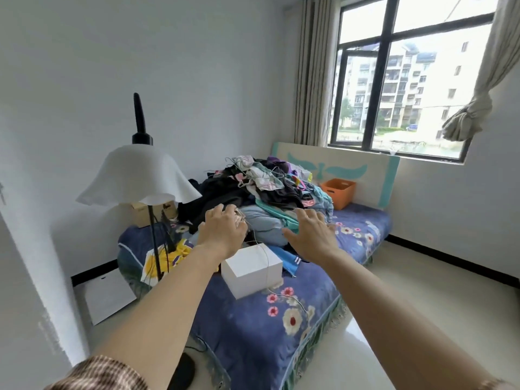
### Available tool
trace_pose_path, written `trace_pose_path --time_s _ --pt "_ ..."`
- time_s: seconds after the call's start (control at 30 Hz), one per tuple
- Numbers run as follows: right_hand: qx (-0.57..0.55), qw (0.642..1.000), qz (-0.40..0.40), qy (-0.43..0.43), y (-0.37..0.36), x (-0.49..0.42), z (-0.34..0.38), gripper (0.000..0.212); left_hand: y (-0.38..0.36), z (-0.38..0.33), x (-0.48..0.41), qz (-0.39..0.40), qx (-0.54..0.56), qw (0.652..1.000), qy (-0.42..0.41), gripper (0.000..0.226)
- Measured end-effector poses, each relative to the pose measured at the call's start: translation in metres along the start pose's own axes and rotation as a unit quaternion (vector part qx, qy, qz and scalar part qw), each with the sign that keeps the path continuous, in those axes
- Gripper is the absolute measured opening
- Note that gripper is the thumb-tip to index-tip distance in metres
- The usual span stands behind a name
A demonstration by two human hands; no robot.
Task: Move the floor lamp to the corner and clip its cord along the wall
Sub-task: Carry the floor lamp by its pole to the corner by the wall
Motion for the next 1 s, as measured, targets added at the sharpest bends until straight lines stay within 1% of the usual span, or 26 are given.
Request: trace_pose_path --time_s 0.27,0.47,0.6,0.77,0.87,1.0 --pt "-0.012 0.998 0.035 0.054 -0.070 -0.103 0.038 0.059 -0.043 0.068 -0.068 0.013 -0.013 0.998 0.054 0.057" --pt "-0.035 0.992 0.042 0.117 -0.123 -0.195 0.058 0.060 -0.078 0.109 -0.133 -0.025 -0.032 0.995 0.091 0.055" --pt "-0.050 0.980 0.062 0.181 -0.160 -0.263 0.077 0.059 -0.099 0.141 -0.180 -0.070 -0.034 0.987 0.141 0.055" --pt "-0.067 0.957 0.086 0.268 -0.199 -0.338 0.106 0.060 -0.112 0.175 -0.220 -0.153 -0.014 0.961 0.228 0.054" --pt "-0.092 0.944 0.097 0.302 -0.220 -0.369 0.130 0.059 -0.115 0.192 -0.228 -0.205 0.002 0.943 0.263 0.051" --pt "-0.128 0.921 0.127 0.344 -0.249 -0.386 0.172 0.058 -0.107 0.217 -0.220 -0.279 -0.002 0.917 0.283 0.048"
Point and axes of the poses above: each hand's wrist, its own x-axis away from the middle knuckle, its own y-axis out of the back of the hand, z = x × y, the point moved 3 cm from there along -x, towards the middle knuckle, and after that the axes turned 9 degrees about x, right-handed, at the moved point
